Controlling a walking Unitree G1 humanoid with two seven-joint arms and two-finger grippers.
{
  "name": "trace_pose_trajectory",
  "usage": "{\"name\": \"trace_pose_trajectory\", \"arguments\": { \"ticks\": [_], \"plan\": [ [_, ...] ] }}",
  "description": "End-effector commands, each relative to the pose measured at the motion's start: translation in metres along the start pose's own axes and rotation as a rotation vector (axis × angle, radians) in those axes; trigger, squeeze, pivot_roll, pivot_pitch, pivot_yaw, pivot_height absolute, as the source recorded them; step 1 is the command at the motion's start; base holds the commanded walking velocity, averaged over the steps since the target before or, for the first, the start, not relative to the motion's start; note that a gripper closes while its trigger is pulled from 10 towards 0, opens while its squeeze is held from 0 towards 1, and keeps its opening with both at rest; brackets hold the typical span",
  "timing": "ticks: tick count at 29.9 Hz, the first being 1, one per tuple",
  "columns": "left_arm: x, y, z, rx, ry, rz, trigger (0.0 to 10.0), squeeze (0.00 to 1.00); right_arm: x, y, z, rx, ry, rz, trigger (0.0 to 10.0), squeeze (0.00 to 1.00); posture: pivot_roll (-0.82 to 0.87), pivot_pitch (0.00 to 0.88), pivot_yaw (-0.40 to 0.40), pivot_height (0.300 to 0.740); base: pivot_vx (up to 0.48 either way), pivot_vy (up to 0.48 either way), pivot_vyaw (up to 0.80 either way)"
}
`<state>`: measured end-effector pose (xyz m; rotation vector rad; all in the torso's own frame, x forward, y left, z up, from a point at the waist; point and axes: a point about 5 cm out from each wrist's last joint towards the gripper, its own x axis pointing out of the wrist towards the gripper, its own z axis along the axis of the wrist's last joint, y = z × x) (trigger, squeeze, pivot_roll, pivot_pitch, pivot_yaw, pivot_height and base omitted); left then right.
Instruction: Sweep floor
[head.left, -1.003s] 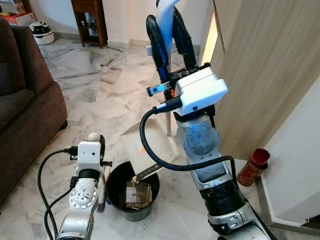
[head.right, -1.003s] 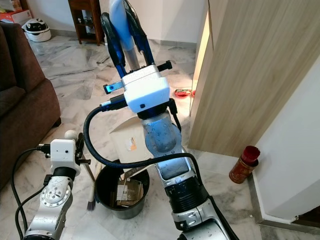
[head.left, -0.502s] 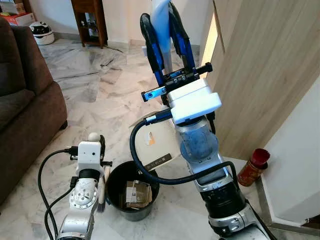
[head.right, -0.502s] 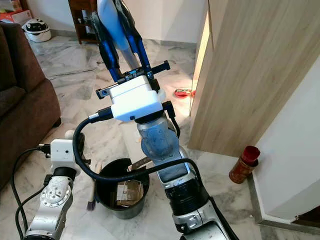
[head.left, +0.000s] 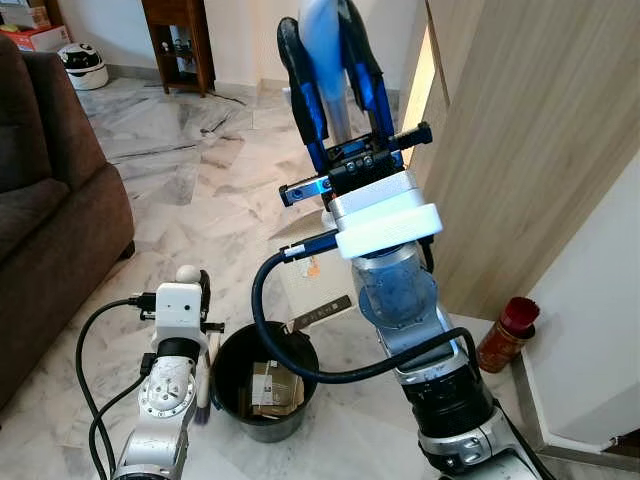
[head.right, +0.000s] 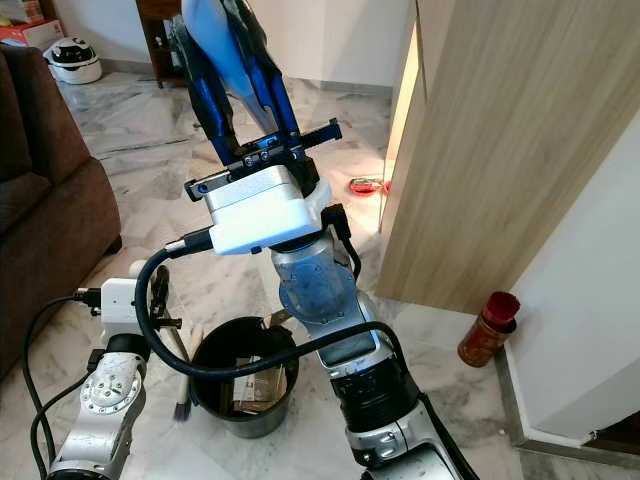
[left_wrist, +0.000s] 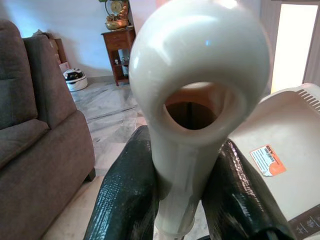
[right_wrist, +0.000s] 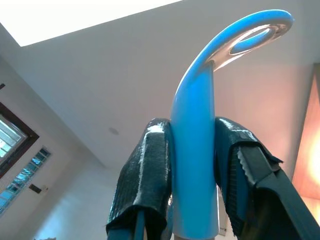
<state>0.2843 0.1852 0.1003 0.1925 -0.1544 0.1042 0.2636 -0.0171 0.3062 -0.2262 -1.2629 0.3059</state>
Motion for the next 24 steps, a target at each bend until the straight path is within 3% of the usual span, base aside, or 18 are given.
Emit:
{"name": "trace_pose_trajectory", "arguments": {
  "ticks": [1,11,17,24],
  "plan": [
    [0.004,-0.002,0.013,0.007,-0.077,-0.005,10.0,0.0,0.007,0.003,0.017,0.044,-0.095,0.035,10.0,0.0,0.02,0.0,-0.042,0.74,0.0,0.0,0.0],
    [0.005,-0.002,0.009,0.007,-0.07,-0.004,10.0,0.0,0.004,0.01,0.026,0.066,-0.131,0.045,10.0,0.0,0.02,0.0,-0.042,0.74,0.0,0.0,0.0],
    [0.005,-0.002,0.009,0.006,-0.073,-0.004,10.0,0.0,0.002,0.014,0.039,0.012,-0.205,0.07,10.0,0.0,0.02,0.0,-0.043,0.74,0.0,0.0,0.0],
    [0.006,-0.002,0.009,0.006,-0.074,-0.005,10.0,0.0,0.001,0.015,0.04,0.016,-0.209,0.079,10.0,0.0,0.02,0.0,-0.043,0.74,0.0,0.0,0.0]
  ]
}}
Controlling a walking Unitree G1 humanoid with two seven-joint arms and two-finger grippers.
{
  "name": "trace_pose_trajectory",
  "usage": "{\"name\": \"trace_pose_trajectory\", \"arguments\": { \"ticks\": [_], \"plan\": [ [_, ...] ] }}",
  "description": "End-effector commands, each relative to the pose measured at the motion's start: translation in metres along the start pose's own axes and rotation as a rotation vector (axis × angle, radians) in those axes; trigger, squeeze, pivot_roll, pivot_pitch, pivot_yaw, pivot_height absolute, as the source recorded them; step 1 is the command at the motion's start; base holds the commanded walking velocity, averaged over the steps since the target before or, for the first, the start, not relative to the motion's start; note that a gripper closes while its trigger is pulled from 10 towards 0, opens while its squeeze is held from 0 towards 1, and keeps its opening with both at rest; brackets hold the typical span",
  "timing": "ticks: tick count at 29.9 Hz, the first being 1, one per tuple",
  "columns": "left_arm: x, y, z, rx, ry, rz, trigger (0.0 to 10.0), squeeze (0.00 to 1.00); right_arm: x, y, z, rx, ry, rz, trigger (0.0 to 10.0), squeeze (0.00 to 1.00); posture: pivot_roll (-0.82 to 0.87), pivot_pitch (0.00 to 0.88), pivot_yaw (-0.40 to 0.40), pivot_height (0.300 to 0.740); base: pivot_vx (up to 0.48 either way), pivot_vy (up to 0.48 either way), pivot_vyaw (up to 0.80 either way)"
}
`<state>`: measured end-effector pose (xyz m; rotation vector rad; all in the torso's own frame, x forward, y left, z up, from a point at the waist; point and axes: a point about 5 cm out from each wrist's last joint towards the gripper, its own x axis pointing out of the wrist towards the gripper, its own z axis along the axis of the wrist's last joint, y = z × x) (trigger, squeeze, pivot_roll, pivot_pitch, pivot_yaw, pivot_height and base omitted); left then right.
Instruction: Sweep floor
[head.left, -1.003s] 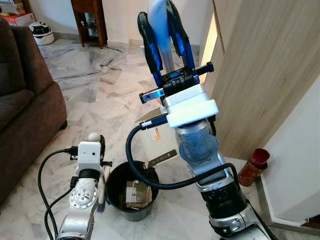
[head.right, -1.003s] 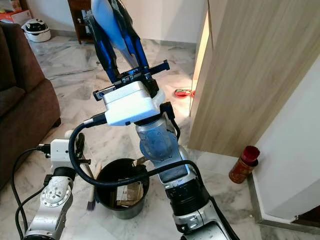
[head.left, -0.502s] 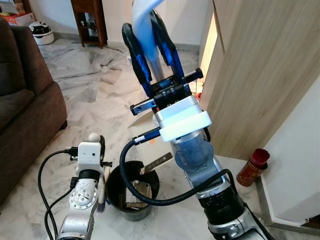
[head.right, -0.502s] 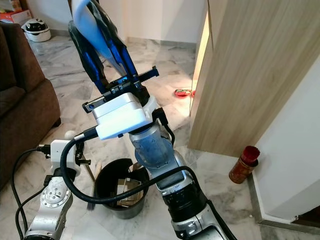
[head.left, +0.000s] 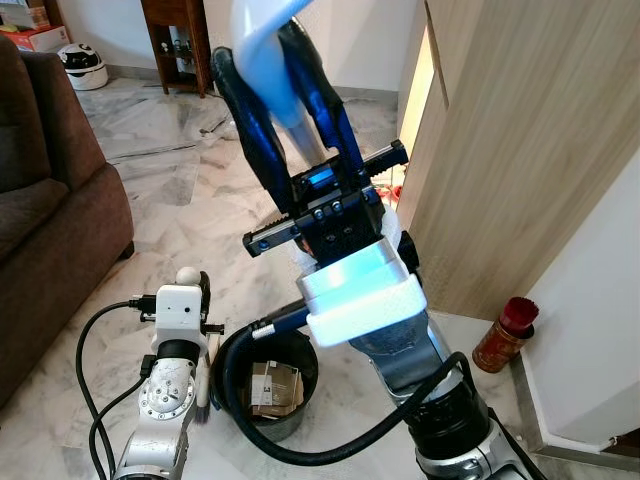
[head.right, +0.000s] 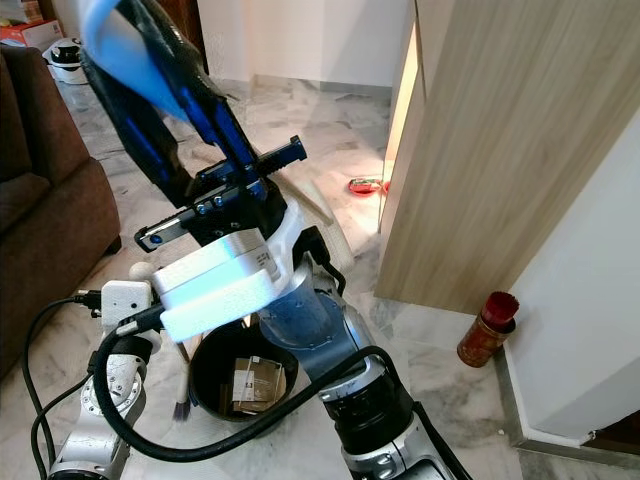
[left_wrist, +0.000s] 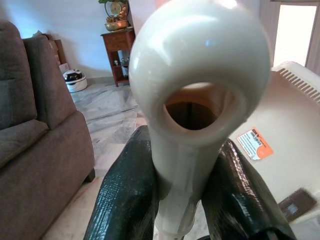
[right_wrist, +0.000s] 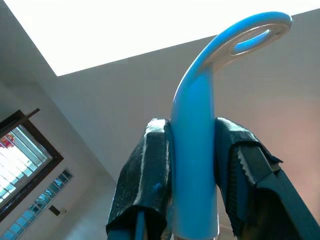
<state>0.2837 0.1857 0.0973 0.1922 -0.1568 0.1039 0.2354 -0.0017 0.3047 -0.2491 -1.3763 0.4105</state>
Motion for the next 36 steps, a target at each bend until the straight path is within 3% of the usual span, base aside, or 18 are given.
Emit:
{"name": "trace_pose_trajectory", "arguments": {
  "ticks": [1,11,14,18,22,26,30,36],
  "plan": [
    [0.007,-0.002,0.012,0.007,-0.072,-0.004,10.0,0.0,0.006,-0.002,0.013,-0.005,-0.081,-0.006,10.0,0.0,0.02,0.0,-0.043,0.74,0.0,0.0,0.0],
    [0.007,-0.002,0.011,0.007,-0.071,-0.006,10.0,0.0,0.004,-0.002,0.011,-0.017,-0.065,-0.002,10.0,0.0,0.02,0.0,-0.042,0.74,0.0,0.0,0.0],
    [0.007,-0.002,0.011,0.006,-0.069,-0.006,10.0,0.0,0.0,-0.004,-0.004,-0.037,0.018,0.019,10.0,0.0,0.02,0.0,-0.043,0.74,0.0,0.0,0.0],
    [0.006,-0.003,0.01,0.006,-0.066,-0.01,10.0,0.0,-0.01,-0.018,-0.031,-0.127,0.153,0.017,10.0,0.0,0.02,0.0,-0.04,0.74,0.0,0.0,0.0],
    [0.006,-0.003,0.012,0.006,-0.069,-0.011,10.0,0.0,-0.016,-0.027,-0.042,-0.162,0.214,0.004,10.0,0.0,0.02,0.0,-0.039,0.74,0.0,0.0,0.0],
    [0.005,-0.003,0.012,0.006,-0.066,-0.015,10.0,0.0,-0.038,-0.059,-0.068,-0.29,0.371,-0.051,10.0,0.0,0.02,0.0,-0.037,0.74,0.0,0.0,0.0],
    [0.004,-0.003,0.012,0.007,-0.065,-0.016,10.0,0.0,-0.045,-0.066,-0.072,-0.316,0.405,-0.057,10.0,0.0,0.02,0.0,-0.036,0.74,0.0,0.0,0.0],
    [0.003,-0.004,0.011,0.007,-0.062,-0.025,10.0,0.0,-0.067,-0.076,-0.077,-0.345,0.485,-0.063,10.0,0.0,0.01,0.0,-0.031,0.74,0.0,0.0,0.0]
  ]
}}
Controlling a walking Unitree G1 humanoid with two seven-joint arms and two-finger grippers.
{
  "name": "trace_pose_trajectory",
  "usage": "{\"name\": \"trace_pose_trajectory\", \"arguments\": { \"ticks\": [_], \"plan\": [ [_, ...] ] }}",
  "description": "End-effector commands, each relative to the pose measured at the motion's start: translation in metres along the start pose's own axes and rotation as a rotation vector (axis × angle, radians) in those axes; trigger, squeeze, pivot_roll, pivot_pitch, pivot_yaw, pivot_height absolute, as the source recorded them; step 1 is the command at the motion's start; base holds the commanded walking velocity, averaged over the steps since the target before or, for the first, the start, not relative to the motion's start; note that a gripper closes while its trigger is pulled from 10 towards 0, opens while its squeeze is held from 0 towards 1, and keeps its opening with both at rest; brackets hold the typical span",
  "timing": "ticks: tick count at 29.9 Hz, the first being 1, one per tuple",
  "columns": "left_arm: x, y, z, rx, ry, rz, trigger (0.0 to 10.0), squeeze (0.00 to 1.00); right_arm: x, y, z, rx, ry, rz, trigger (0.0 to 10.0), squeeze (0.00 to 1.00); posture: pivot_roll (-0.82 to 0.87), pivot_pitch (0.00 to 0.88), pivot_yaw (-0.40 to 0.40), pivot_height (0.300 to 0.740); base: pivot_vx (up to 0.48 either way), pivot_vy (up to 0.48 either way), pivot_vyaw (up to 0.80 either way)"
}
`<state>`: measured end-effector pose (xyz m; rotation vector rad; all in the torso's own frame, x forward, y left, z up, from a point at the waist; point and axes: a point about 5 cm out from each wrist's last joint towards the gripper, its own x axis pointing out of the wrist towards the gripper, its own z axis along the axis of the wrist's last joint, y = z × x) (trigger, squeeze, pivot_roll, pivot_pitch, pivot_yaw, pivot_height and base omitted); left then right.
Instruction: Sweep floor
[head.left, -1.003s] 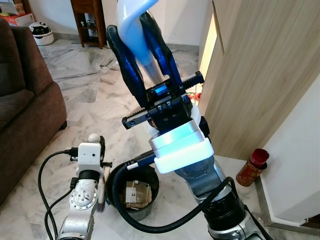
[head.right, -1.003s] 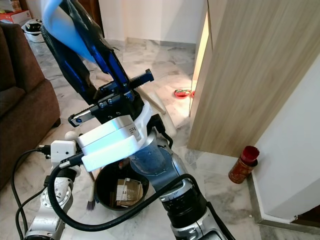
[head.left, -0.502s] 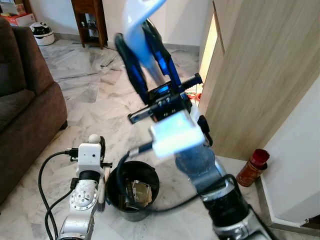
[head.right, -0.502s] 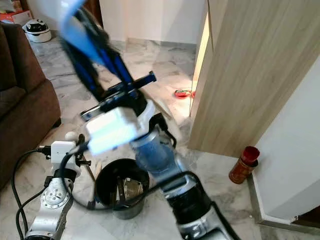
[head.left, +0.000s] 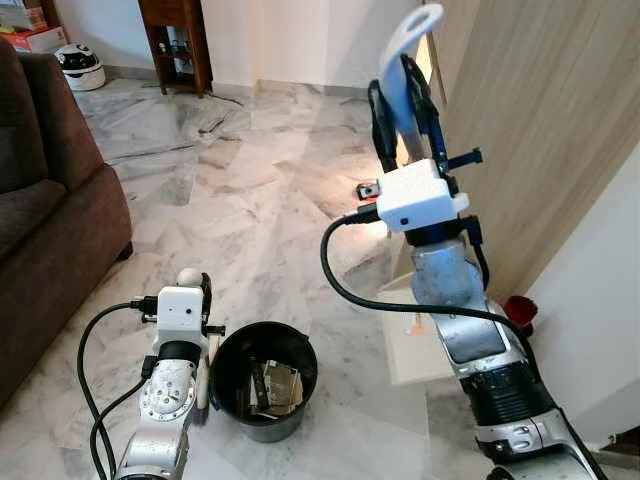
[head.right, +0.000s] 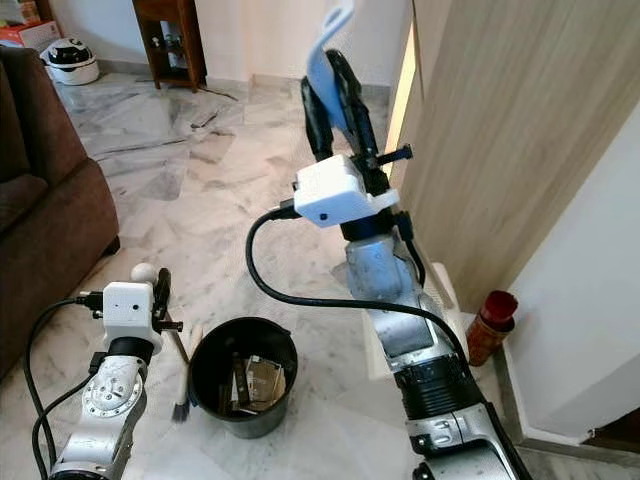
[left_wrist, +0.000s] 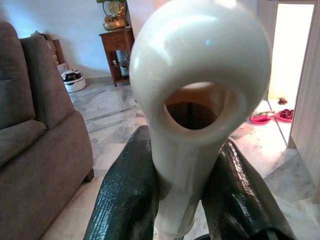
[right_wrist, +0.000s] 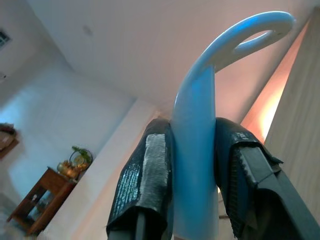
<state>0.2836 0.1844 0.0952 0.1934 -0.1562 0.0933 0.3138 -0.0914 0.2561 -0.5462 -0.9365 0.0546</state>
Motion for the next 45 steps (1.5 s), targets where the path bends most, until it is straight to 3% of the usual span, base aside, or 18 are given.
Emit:
{"name": "trace_pose_trajectory", "arguments": {
  "ticks": [1,6,13,20,27,37,45],
  "plan": [
    [0.003,-0.002,0.012,0.006,-0.06,-0.018,10.0,0.0,-0.002,-0.004,0.001,-0.001,-0.022,0.004,10.0,0.0,0.01,0.0,-0.028,0.74,0.0,0.0,0.0],
    [0.002,-0.006,0.012,0.001,-0.056,-0.033,10.0,0.0,-0.03,-0.001,-0.018,0.144,0.11,0.08,10.0,0.0,0.0,0.0,-0.026,0.74,0.0,0.0,0.0],
    [0.001,-0.007,0.01,-0.003,-0.051,-0.045,10.0,0.0,-0.043,-0.007,-0.035,0.16,0.197,0.06,10.0,0.0,-0.01,0.0,-0.017,0.74,0.0,0.0,0.0],
    [0.0,-0.008,0.008,-0.004,-0.043,-0.058,10.0,0.0,-0.063,-0.005,-0.053,0.172,0.284,0.115,10.0,0.0,-0.01,0.0,-0.013,0.74,0.0,0.0,0.0],
    [-0.004,-0.006,0.001,-0.003,-0.014,-0.059,10.0,0.0,-0.084,0.004,-0.078,0.381,0.466,0.14,10.0,0.0,-0.02,0.0,-0.011,0.74,0.0,0.0,0.0],
    [-0.006,-0.005,-0.004,-0.003,0.007,-0.055,10.0,0.0,-0.094,0.005,-0.1,0.519,0.599,0.066,10.0,0.0,-0.01,0.0,-0.009,0.74,0.0,0.0,0.0],
    [-0.007,-0.004,-0.006,-0.003,0.016,-0.052,10.0,0.0,-0.095,0.009,-0.104,0.541,0.622,0.068,10.0,0.0,-0.01,0.0,-0.01,0.74,0.0,0.0,0.0]
  ]
}}
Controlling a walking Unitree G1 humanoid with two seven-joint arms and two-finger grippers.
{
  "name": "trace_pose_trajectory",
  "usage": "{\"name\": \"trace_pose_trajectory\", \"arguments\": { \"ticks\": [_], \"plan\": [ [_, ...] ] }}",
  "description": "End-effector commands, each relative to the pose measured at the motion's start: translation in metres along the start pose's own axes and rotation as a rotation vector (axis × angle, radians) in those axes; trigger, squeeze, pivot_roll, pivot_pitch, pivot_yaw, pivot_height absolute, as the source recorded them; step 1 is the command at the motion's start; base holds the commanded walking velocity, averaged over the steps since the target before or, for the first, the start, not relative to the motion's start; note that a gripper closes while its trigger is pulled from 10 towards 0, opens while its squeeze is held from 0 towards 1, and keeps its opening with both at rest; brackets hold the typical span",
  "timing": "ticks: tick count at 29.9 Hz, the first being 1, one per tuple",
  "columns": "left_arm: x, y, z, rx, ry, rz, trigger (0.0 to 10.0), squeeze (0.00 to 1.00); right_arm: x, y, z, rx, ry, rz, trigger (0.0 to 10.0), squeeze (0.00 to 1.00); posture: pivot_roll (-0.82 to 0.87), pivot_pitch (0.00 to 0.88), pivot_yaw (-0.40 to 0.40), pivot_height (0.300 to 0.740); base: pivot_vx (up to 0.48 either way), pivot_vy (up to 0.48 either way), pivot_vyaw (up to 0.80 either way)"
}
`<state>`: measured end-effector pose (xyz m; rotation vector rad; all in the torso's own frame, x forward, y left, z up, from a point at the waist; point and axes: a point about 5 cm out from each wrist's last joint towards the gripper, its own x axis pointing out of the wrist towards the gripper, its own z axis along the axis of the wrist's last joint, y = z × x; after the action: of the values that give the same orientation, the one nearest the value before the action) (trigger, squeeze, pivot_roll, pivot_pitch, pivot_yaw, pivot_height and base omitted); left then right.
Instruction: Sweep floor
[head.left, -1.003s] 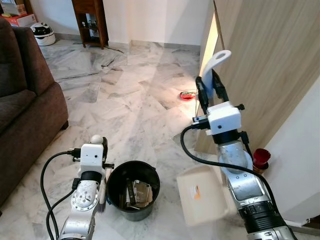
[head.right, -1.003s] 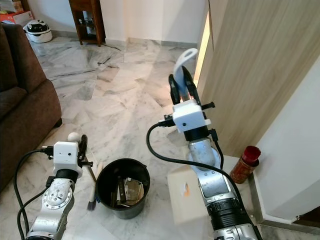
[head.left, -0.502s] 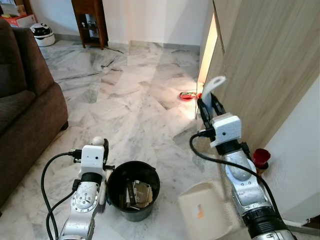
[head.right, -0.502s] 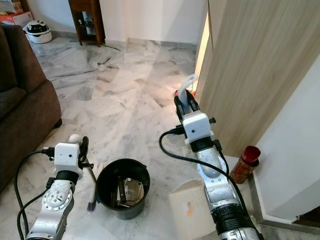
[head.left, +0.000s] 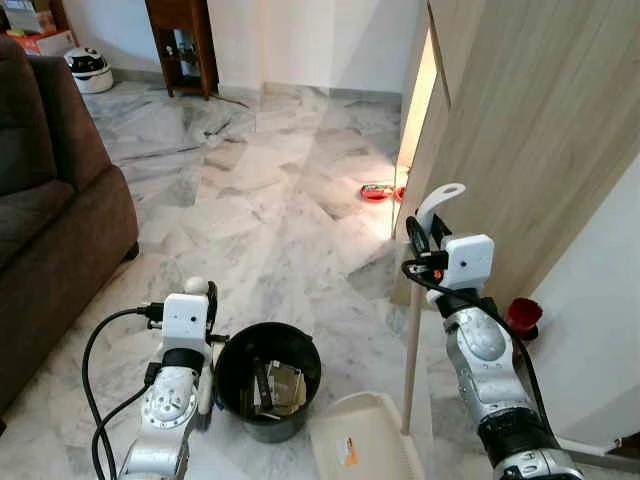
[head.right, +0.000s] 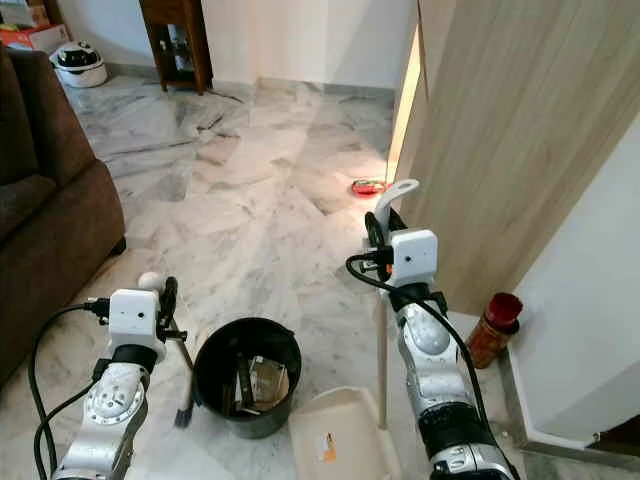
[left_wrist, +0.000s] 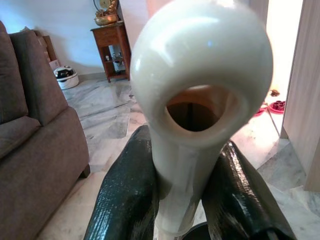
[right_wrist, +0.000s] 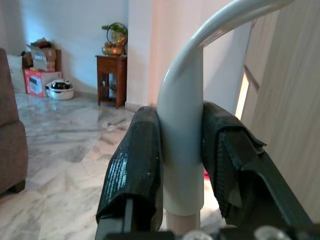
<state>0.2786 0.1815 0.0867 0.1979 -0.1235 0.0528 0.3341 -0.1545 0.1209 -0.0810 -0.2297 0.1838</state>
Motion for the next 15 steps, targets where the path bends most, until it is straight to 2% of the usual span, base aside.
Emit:
{"name": "trace_pose_trajectory", "arguments": {
  "ticks": [1,15],
  "plan": [
    [-0.001,0.0,0.0,-0.007,-0.009,-0.008,10.0,0.0,0.007,-0.001,0.007,0.011,-0.027,-0.006,10.0,0.0,0.0,0.0,-0.012,0.74,0.0,0.0,0.0],
    [-0.008,0.007,-0.013,-0.081,0.052,0.06,10.0,0.0,0.007,-0.002,-0.009,0.061,0.04,-0.026,10.0,0.0,0.01,0.0,-0.003,0.74,0.0,0.0,0.0]
  ]
}}
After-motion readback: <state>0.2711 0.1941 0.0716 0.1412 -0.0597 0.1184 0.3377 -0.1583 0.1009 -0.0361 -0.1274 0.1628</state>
